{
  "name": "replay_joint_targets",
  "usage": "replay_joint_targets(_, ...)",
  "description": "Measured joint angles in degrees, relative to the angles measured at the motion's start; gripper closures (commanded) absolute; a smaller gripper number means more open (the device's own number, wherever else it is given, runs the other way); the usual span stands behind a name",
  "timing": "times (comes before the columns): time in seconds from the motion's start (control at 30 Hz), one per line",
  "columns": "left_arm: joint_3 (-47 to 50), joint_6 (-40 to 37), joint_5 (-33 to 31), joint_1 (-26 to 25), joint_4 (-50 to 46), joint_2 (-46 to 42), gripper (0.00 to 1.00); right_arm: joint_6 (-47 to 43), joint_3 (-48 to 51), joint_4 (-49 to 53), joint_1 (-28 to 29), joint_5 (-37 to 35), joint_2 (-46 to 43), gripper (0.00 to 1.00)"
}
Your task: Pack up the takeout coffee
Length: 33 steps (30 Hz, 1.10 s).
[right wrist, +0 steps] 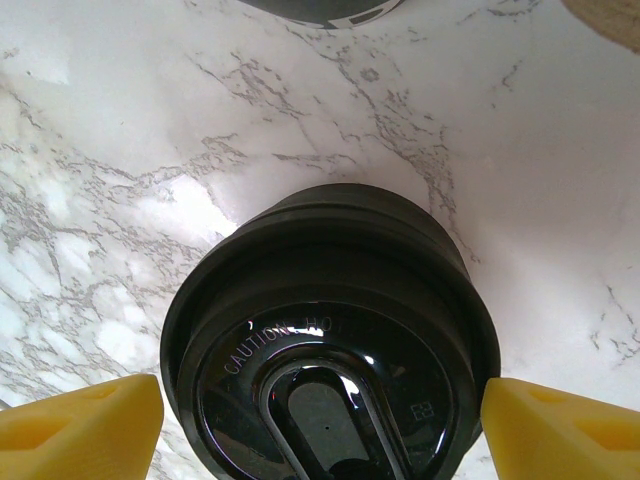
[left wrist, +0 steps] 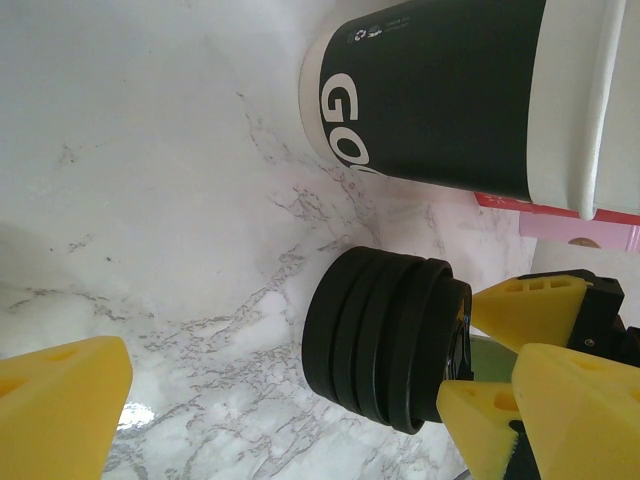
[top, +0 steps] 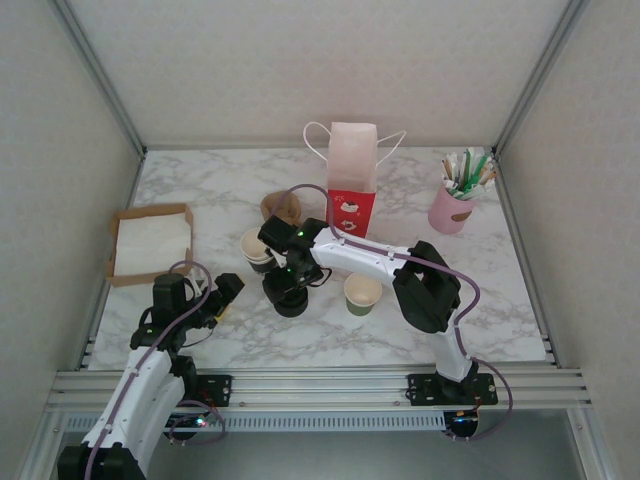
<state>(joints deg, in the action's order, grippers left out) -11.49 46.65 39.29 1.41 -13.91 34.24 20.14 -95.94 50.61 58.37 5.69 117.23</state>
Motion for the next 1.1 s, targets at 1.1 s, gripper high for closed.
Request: replay_joint_targets(1.1, 0.0, 0.0, 0.0, 0.0, 0.0, 0.1, 0.03, 0.0, 0.5, 0.2, 1.6, -2.6, 0.0, 0.21)
